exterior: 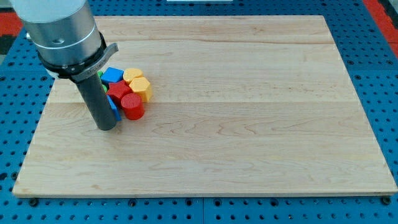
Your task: Slightly push the red circle upwards
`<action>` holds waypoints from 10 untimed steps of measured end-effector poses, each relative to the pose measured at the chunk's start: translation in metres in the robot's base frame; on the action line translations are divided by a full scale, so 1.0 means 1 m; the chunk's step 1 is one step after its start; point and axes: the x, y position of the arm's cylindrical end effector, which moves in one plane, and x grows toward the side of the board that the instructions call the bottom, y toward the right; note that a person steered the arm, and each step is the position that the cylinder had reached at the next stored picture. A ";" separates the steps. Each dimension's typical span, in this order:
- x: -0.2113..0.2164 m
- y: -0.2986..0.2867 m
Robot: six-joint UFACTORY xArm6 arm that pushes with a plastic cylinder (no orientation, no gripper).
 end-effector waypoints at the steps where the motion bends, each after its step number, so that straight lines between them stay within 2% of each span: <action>1: -0.005 0.000; 4: 0.007 0.050; 10: -0.011 0.048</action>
